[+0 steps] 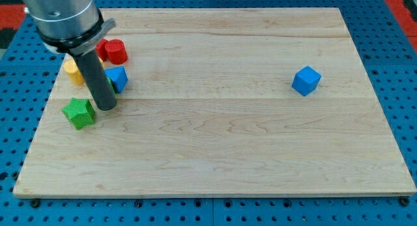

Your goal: Push the blue cube to the group of blocks

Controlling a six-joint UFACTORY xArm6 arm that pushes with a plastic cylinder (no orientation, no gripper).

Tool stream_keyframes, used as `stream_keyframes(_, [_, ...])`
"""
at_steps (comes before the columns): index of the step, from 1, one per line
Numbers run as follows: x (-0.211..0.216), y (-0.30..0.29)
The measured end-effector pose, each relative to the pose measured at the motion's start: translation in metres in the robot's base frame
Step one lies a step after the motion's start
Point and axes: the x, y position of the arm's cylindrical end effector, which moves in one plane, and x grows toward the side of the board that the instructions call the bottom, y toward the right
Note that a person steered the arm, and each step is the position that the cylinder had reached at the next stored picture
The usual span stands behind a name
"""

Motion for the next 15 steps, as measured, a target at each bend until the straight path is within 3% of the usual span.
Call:
stream_keyframes(1, [0.019, 0.035])
stream_keyframes(3, [0.034, 0.294])
stream_keyframes(4, [-0.01, 0.386])
stream_keyframes(5, [-0.027, 0.364])
stream_keyframes(6, [-0.061, 0.282])
stream_keyframes(7, [-0.06, 0.328])
stream_keyframes(8, [-0.024, 0.377])
stream_keyframes(9, [-0.11, 0.332])
stream_keyframes(12, [-0.139, 0.063])
stream_keyframes(13, [-0.167, 0.061])
stream_keyframes(14, [-0.169, 0.032])
stream_keyframes(15, [-0.146, 0.012])
